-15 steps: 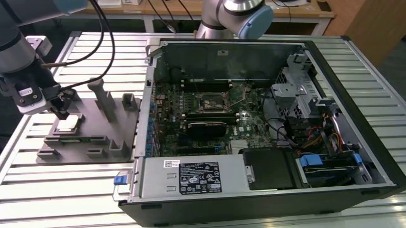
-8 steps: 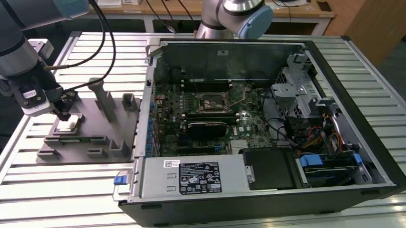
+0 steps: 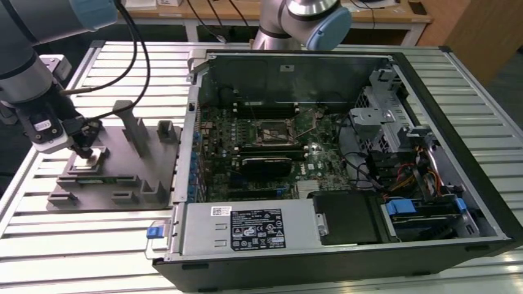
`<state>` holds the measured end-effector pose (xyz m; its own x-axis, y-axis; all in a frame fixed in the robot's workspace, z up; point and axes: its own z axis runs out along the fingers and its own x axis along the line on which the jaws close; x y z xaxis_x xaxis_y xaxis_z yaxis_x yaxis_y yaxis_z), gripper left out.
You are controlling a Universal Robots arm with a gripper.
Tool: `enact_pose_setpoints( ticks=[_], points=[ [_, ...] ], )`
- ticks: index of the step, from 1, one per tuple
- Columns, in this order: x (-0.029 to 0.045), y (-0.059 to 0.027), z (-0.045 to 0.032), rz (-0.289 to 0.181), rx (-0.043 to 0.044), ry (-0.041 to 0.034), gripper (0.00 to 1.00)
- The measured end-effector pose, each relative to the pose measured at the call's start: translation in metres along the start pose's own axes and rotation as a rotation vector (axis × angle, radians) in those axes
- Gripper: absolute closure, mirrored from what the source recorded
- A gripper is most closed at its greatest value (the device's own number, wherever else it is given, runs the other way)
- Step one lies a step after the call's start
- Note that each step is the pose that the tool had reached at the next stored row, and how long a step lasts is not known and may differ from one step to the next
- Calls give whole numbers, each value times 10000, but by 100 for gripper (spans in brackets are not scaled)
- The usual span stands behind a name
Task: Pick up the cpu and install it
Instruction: 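Pick up the cpu and move it towards the insertion slot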
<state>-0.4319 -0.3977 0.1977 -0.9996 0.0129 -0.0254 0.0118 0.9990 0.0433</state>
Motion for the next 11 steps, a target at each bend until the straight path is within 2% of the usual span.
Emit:
enact_pose_setpoints(
  ticks=[3, 11],
  points=[
    [1, -1, 23, 0, 0, 1, 89],
    [1, -1, 25, 0, 1, 1, 89]
  ],
)
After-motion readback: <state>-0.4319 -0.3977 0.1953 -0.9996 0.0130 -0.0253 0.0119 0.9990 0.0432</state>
